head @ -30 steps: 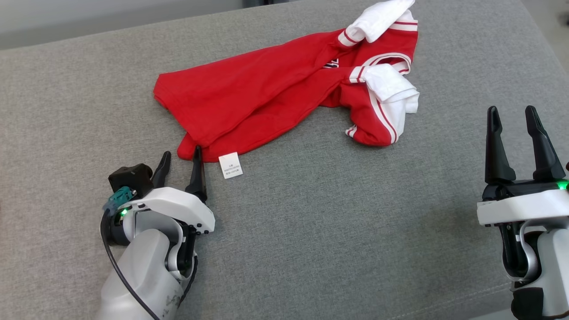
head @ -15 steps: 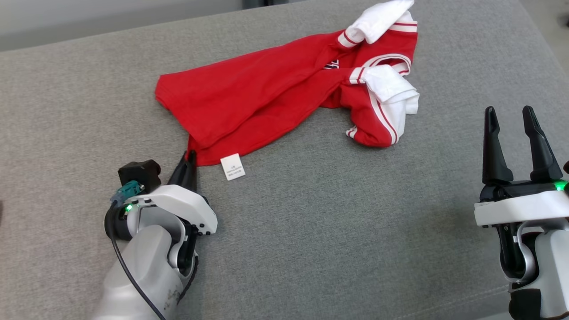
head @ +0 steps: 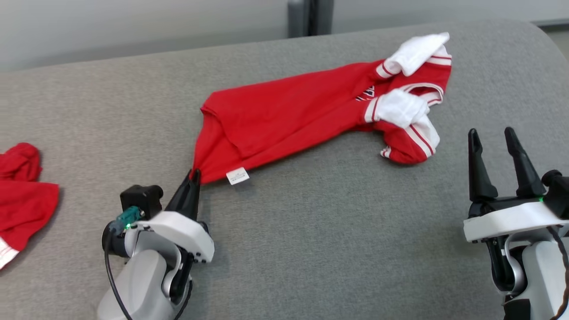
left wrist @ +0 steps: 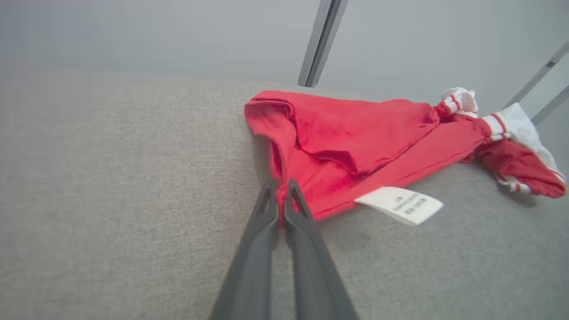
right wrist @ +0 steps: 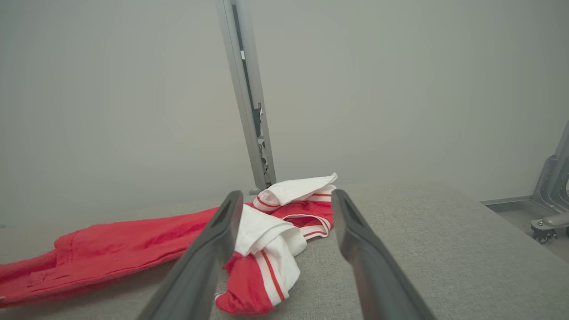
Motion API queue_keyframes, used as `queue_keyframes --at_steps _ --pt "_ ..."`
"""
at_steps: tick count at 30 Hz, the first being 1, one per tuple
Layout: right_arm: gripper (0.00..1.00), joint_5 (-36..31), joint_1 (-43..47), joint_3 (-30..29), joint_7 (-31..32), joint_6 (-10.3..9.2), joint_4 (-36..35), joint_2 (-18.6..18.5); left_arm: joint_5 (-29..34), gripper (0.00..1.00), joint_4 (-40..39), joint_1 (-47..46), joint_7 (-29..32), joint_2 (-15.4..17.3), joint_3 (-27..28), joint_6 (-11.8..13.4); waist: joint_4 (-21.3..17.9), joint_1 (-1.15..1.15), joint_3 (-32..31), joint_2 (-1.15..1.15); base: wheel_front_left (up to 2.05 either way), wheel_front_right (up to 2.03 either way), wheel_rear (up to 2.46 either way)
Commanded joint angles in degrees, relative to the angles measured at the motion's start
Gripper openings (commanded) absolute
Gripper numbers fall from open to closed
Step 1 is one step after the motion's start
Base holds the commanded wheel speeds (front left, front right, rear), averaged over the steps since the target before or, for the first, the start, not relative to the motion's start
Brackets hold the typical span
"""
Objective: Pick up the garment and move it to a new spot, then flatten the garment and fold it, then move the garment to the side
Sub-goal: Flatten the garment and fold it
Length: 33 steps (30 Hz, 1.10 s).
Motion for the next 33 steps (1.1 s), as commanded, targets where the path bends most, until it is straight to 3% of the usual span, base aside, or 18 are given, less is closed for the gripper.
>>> queue_keyframes --at_steps 1,9,17,18,19,20,26,33 --pt "1.0 -0.2 0.5 0.1 -0.1 -0.02 0.3 -0.4 0.6 0.0 -0.4 0.4 0.1 0.7 -0.2 -0.3 1.3 0.0 -1.3 0.0 0.0 0.0 0.0" --pt "1.0 0.5 1.1 0.6 -0.1 -0.02 4.2 0.0 2.8 0.0 -6.6 6.6 2.0 4.5 -3.7 -1.7 4.5 0.0 -4.3 0.0 0.0 0.0 0.0" --pt "1.0 0.0 1.7 0.2 -0.1 -0.02 7.5 0.4 3.8 0.0 -15.8 13.8 5.6 8.1 -5.3 0.1 6.7 0.0 -6.0 0.0 0.0 0.0 0.0" --pt "1.0 0.0 1.8 0.0 -0.1 -0.02 7.9 0.5 3.7 0.29 -16.5 14.4 6.0 8.1 -5.4 0.5 6.9 0.0 -6.1 0.0 0.0 0.0 0.0" --pt "1.0 0.0 1.8 0.0 -0.1 -0.02 8.2 0.5 3.7 0.96 -17.3 14.9 6.3 8.0 -5.4 1.0 7.1 0.0 -6.2 0.0 0.0 0.0 0.0" --pt "1.0 -0.1 1.8 0.0 -0.1 -0.02 8.5 0.6 3.3 1.0 -17.9 15.2 6.4 7.8 -5.2 1.6 7.3 0.0 -6.3 0.0 0.0 0.0 0.0" --pt "1.0 -0.2 0.2 0.3 -0.1 -0.02 10.0 0.4 2.7 1.0 -21.3 15.6 3.6 5.5 -2.9 6.1 7.7 0.0 -6.1 0.0 0.0 0.0 0.0" --pt "1.0 0.6 -3.8 2.5 3.0 -0.02 14.3 -1.2 2.9 1.0 -23.0 14.8 0.4 2.4 -1.3 6.9 9.9 0.0 -4.3 0.0 0.0 0.0 0.0"
